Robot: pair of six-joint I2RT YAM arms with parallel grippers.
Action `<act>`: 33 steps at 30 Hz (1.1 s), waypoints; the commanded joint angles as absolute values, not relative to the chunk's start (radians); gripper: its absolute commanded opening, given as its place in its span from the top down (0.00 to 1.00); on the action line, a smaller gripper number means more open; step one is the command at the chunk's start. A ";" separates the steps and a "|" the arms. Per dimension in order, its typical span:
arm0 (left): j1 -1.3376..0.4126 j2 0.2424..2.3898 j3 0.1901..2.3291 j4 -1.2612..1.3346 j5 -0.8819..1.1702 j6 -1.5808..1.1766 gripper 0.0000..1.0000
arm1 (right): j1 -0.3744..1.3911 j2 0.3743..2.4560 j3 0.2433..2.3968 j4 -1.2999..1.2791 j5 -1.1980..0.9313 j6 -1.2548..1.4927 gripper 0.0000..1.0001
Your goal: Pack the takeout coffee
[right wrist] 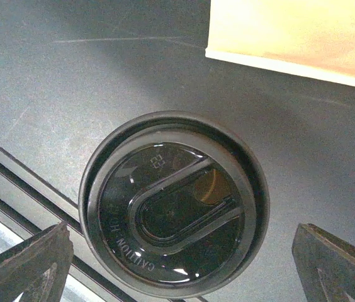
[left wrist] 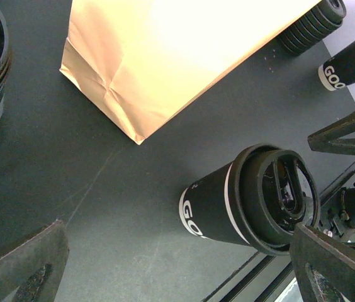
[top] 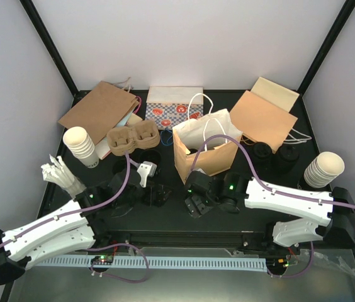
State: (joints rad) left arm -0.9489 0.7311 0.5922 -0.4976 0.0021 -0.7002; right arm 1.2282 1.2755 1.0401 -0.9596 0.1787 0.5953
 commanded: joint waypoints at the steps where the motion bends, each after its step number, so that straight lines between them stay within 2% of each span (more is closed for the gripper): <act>1: -0.940 0.715 0.584 -0.466 0.024 -0.710 0.01 | 1.245 1.299 1.078 -0.980 0.217 0.604 0.03; 33: -0.931 0.723 0.555 -0.431 0.064 -0.716 0.01 | 1.264 1.369 1.095 -0.984 0.229 0.593 0.08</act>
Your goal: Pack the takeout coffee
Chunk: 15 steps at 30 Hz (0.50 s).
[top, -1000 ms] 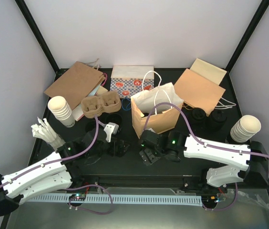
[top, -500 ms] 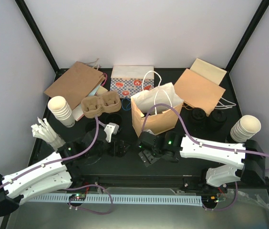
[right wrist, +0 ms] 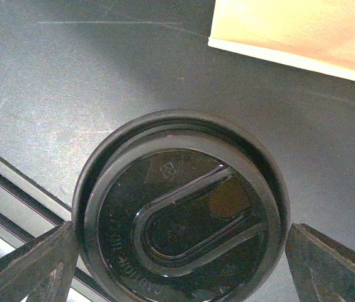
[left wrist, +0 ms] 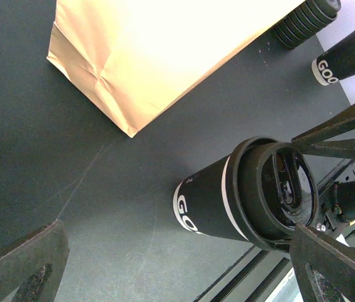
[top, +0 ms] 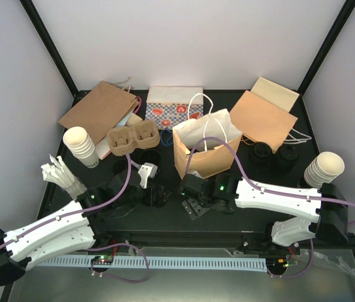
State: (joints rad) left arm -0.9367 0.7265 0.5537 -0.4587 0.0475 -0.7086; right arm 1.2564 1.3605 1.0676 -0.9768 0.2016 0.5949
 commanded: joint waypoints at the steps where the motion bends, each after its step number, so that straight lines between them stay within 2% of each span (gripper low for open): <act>1: -0.931 0.723 0.555 -0.432 0.064 -0.715 0.01 | 1.264 1.370 1.096 -0.983 0.228 0.593 0.08; 11: -0.930 0.725 0.553 -0.428 0.067 -0.715 0.01 | 1.265 1.382 1.113 -1.001 0.241 0.588 0.13; 15: -0.930 0.727 0.551 -0.426 0.069 -0.715 0.01 | 1.266 1.384 1.118 -1.000 0.236 0.582 0.18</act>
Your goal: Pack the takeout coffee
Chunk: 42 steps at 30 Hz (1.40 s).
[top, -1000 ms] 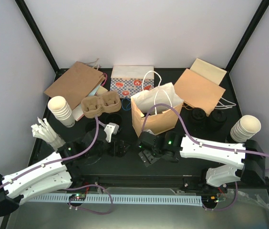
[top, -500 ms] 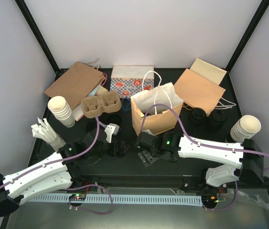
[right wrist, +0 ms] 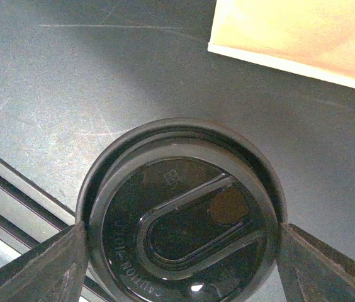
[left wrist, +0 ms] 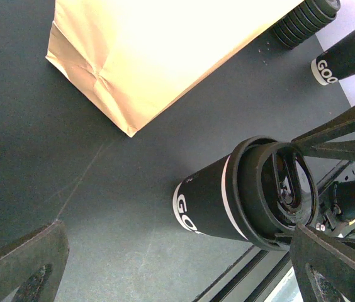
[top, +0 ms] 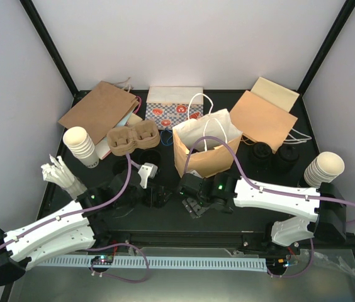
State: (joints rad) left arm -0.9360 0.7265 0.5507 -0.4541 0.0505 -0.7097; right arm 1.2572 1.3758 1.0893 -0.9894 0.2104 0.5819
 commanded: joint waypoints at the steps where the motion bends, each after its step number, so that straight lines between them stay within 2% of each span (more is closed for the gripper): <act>1: -0.929 0.728 0.550 -0.424 0.070 -0.715 0.01 | 1.266 1.386 1.118 -0.999 0.235 0.582 0.18; 26: -0.927 0.727 0.543 -0.424 0.073 -0.707 0.01 | 1.267 1.435 1.106 -0.994 0.229 0.580 0.19; 32: -0.925 0.726 0.543 -0.425 0.072 -0.706 0.01 | 1.267 1.439 1.110 -1.005 0.244 0.581 0.22; 42: -0.923 0.740 0.555 -0.420 0.075 -0.700 0.01 | 1.267 1.371 1.139 -1.013 0.264 0.584 0.23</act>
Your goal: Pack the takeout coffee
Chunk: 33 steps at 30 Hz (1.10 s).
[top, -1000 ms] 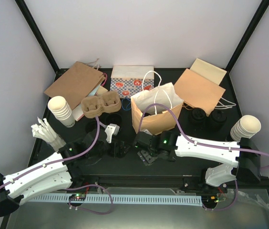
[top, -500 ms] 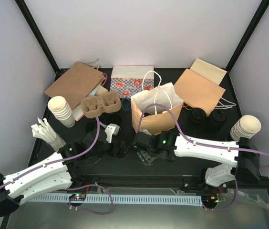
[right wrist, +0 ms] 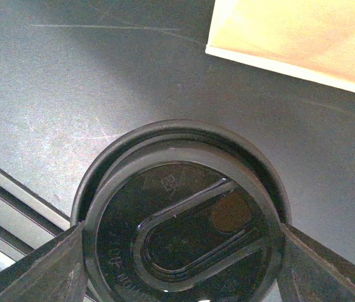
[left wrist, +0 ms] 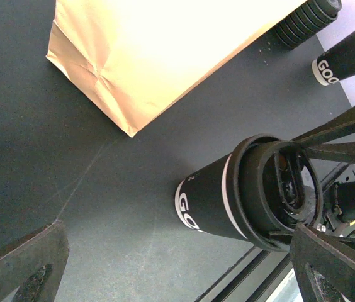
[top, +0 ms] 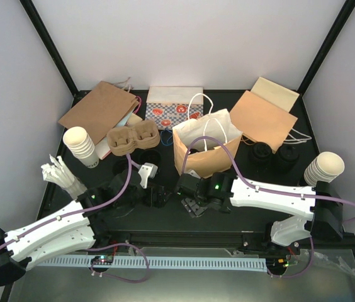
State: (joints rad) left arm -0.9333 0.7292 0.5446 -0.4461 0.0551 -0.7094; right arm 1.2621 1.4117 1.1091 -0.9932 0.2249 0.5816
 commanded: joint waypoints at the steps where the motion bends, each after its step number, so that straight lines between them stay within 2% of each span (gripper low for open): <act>1: -0.923 0.743 0.557 -0.419 0.076 -0.700 0.01 | 1.267 1.365 1.140 -1.013 0.268 0.584 0.23; 20: -0.920 0.764 0.573 -0.412 0.085 -0.693 0.01 | 1.265 1.315 1.144 -1.039 0.338 0.600 0.23; 33: -0.919 0.782 0.571 -0.412 0.100 -0.693 0.01 | 1.266 1.348 1.081 -0.985 0.286 0.601 0.23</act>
